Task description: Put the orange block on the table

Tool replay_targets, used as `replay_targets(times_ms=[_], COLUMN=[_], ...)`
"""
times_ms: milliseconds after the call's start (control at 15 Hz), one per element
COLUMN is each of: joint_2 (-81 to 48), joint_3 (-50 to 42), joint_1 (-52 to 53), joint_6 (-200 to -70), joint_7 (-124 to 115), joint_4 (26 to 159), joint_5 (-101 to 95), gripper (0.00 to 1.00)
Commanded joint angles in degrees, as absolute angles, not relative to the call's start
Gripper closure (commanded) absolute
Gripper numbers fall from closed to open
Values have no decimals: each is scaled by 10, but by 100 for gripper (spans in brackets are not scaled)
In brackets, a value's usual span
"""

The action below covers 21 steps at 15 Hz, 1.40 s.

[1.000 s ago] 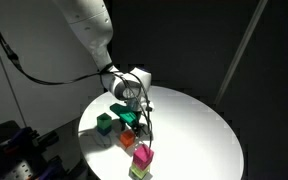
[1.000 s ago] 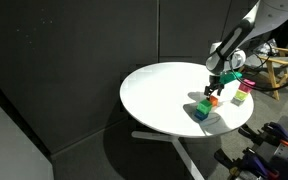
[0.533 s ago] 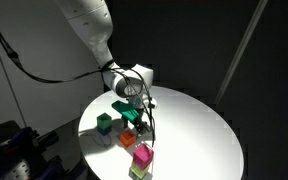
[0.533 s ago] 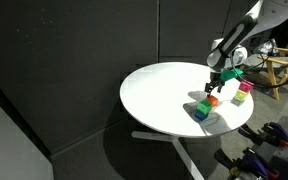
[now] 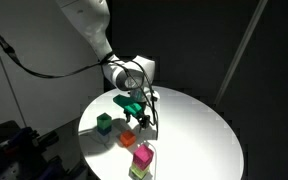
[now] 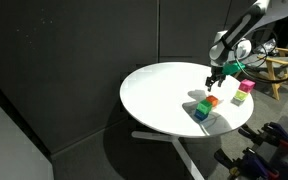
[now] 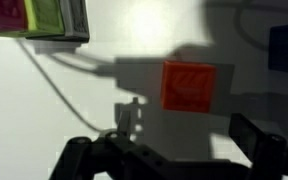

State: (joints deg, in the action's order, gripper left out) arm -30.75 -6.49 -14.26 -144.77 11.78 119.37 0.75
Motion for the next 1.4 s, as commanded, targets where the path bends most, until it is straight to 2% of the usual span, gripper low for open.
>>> replay_targets(times_ms=[0,1333], joint_2=[-261,-134], joint_3=[-66,-91], joint_1=[-148,-67], joint_6=[-1430,-1357], joint_7=[127,33], joint_4=[1227,1312], joint_5=[4,-98], gripper=[0,0])
